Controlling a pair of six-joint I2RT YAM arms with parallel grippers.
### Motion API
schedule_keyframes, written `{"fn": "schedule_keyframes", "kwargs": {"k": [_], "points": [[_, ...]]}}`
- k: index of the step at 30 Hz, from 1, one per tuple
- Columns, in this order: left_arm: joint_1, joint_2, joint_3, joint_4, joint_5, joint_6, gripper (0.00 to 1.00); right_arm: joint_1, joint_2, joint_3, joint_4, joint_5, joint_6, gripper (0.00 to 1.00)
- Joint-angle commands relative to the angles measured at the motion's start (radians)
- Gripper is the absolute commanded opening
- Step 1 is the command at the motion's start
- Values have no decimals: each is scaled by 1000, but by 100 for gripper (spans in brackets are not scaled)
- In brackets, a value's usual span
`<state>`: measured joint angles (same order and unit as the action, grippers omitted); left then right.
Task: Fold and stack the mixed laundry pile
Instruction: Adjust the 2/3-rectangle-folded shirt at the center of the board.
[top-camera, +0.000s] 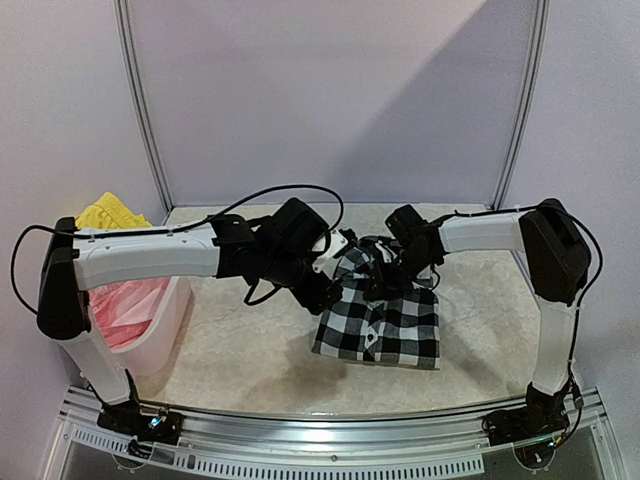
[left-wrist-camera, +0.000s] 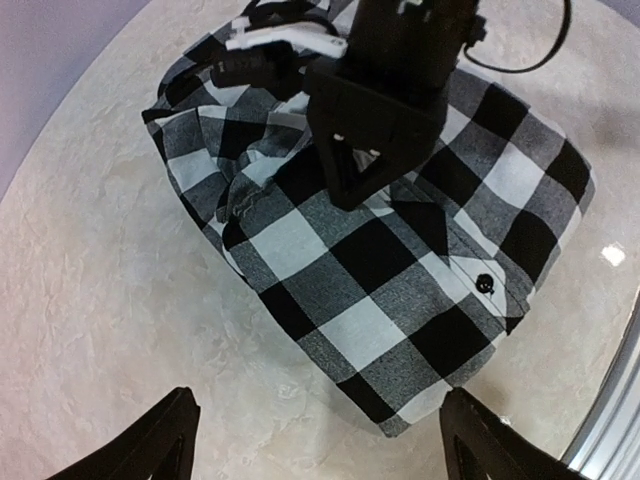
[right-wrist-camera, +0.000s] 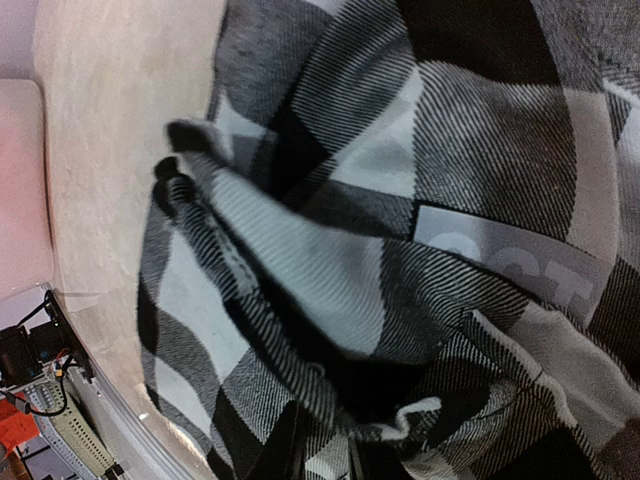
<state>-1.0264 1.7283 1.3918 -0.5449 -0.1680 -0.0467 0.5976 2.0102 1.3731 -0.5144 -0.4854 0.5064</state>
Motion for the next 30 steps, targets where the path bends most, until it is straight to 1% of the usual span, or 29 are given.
{"fn": "schedule_keyframes", "kwargs": {"k": [1, 5, 9, 12, 14, 17, 20, 22, 25, 28, 30], "points": [[-28, 31, 36, -1, -9, 127, 85, -15, 68, -11, 5, 15, -27, 15], [-48, 69, 76, -24, 5, 192, 84, -28, 97, -57, 44, -3, -33, 15], [-83, 121, 125, -65, -7, 278, 84, -29, 107, -14, 16, -28, -63, 16], [-107, 153, 145, -75, -10, 332, 83, -31, 76, 50, -31, -37, -80, 16], [-122, 162, 148, -66, -4, 357, 83, -41, 44, 82, -54, -17, -79, 17], [-141, 171, 138, -41, 7, 385, 82, -62, -19, 84, -81, 25, -48, 17], [-167, 179, 112, -6, 13, 424, 82, -101, -85, 29, -88, 59, -6, 19], [-192, 198, 95, 18, 2, 461, 81, -140, -159, -47, -93, 103, 23, 22], [-231, 240, 93, 27, -29, 515, 80, -216, -261, -166, -101, 146, 79, 23], [-256, 280, 96, 53, -75, 529, 76, -276, -376, -278, -113, 164, 124, 24], [-264, 301, 95, 74, -102, 521, 72, -286, -441, -319, -145, 194, 118, 25]]}}
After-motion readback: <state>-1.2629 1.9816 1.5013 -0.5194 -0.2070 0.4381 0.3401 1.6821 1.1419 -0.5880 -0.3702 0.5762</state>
